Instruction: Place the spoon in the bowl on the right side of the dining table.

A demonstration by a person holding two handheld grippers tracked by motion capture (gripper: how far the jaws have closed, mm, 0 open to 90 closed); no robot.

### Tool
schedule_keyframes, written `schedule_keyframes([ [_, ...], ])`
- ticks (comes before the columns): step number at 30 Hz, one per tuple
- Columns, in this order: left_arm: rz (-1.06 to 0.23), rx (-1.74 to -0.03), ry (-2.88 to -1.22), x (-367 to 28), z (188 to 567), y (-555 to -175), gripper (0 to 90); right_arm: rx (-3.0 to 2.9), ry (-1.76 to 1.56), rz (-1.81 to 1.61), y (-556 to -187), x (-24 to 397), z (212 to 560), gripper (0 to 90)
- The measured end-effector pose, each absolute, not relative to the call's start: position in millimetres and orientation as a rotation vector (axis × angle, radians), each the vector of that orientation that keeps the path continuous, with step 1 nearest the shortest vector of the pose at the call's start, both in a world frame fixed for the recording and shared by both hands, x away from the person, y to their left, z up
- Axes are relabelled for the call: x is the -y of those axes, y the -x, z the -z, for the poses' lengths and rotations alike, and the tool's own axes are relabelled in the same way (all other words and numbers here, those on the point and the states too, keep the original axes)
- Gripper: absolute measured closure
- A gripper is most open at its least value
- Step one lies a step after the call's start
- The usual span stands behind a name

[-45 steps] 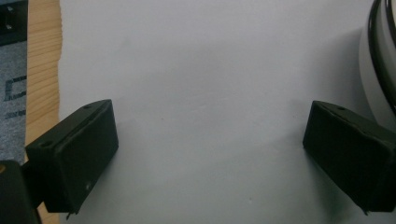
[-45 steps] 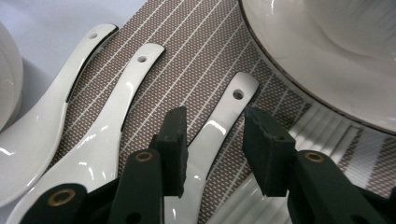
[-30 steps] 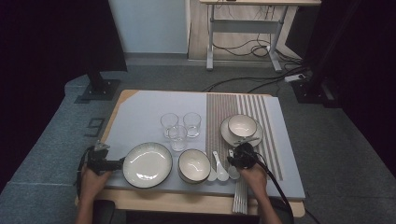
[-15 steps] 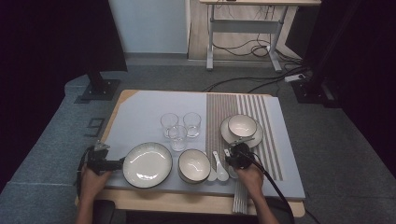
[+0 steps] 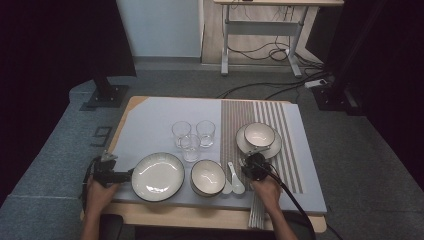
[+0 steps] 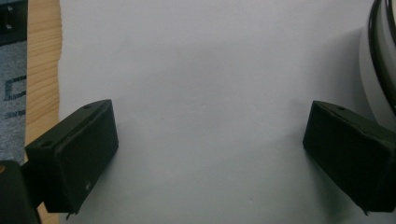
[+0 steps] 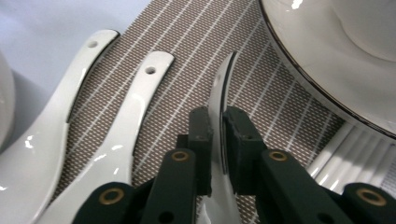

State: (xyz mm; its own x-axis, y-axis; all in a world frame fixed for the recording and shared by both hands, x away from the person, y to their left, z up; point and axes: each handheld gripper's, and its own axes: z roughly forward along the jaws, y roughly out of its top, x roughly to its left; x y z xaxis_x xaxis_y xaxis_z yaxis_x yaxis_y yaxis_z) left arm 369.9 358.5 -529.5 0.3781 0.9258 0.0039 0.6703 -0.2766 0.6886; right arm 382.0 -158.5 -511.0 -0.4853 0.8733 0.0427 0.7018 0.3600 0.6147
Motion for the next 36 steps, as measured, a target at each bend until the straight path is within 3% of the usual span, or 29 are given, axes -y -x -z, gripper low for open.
schedule_keyframes([
  [13,-0.55,-1.369,-2.041,-359,529,-370,3.0,-2.347,-1.386,-0.89,-381,157,505,84.9],
  [36,-0.55,-1.369,-2.041,-359,529,-370,3.0,-2.3,-1.319,-0.963,-381,170,464,84.9],
])
